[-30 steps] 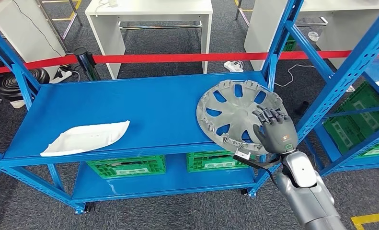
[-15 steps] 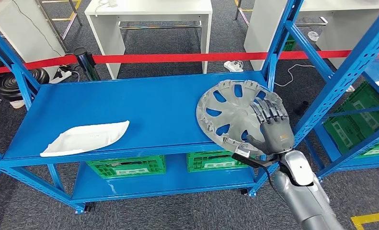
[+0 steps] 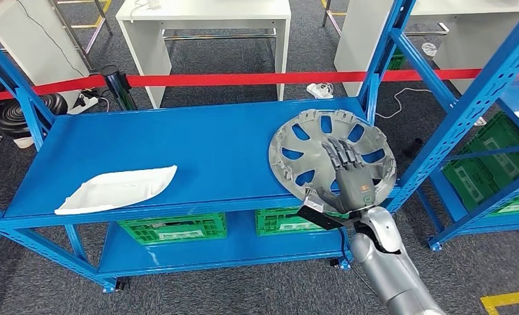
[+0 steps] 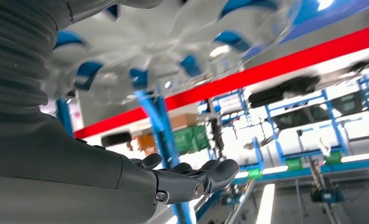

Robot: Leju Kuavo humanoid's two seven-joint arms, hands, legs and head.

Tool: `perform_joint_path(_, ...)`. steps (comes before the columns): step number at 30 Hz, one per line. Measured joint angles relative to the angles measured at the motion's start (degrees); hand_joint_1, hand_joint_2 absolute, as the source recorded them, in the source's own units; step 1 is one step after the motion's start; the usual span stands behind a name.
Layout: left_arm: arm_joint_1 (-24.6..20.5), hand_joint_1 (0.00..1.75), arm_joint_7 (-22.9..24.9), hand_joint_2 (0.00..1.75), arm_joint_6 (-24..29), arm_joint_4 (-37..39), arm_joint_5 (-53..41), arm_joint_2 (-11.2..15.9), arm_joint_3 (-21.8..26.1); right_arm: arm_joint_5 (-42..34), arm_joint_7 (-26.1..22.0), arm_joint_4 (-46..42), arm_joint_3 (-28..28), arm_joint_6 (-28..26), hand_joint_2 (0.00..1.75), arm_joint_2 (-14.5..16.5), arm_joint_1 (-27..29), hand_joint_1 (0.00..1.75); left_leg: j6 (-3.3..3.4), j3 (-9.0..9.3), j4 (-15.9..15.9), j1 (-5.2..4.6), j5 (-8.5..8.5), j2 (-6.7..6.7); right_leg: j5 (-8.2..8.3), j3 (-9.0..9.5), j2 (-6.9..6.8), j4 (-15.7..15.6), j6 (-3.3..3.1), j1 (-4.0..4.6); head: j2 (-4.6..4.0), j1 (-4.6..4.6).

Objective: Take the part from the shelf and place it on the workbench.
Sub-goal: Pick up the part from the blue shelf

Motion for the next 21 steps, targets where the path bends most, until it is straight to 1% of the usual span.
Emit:
perform_joint_path(1, 0.01, 0.00, 0.04, 1.75, 0.00, 0.00, 0.01, 0.00, 0.00, 0.07, 0.22, 0.00, 0.38, 0.54, 1.75, 0.62, -0.07, 0.00, 0.00, 0.00, 0.00, 0.00, 0.00, 0.00, 0.00, 0.00, 0.00, 0.00, -0.01, 0.00, 0.00, 0.00)
perform_joint_path(5, 0.04, 0.00, 0.08, 1.75, 0.00, 0.00, 0.27, 0.00, 0.01, 0.03, 0.96, 0.24, 1.64, 2.89, 0.00, 2.59, -0.62, 0.00, -0.01, 0.00, -0.01, 0.00, 0.00, 0.00, 0.00, 0.00, 0.00, 0.00, -0.01, 0.01, 0.00, 0.00)
perform_joint_path(11, 0.13, 0.00, 0.05, 1.75, -0.06, 0.00, 1.34, 0.00, 0.03, 0.93, 2.15, 1.96, 3.02, 4.59, 0.00, 4.46, -1.79, 0.00, -0.01, 0.00, -0.01, 0.00, 0.00, -0.01, 0.00, 0.01, 0.00, 0.00, -0.01, 0.00, 0.00, 0.00)
perform_joint_path(16, 0.22, 0.00, 0.04, 1.75, -0.07, 0.00, 1.81, 0.00, 0.13, 6.15, 6.67, 4.02, 3.97, 3.90, 0.00, 5.01, -2.80, 0.00, -0.01, 0.00, -0.01, 0.00, 0.00, -0.01, 0.00, 0.01, 0.00, -0.01, -0.01, 0.00, 0.00, 0.00)
perform_joint_path(21, 0.30, 0.00, 0.16, 1.75, -0.07, 0.00, 1.92, 0.00, 0.15, 9.80, 9.42, 6.40, 4.46, 2.19, 0.00, 5.11, -3.23, 0.00, 0.00, -0.01, -0.01, 0.00, 0.00, -0.01, -0.01, 0.01, -0.01, -0.01, -0.01, 0.00, 0.00, 0.00)
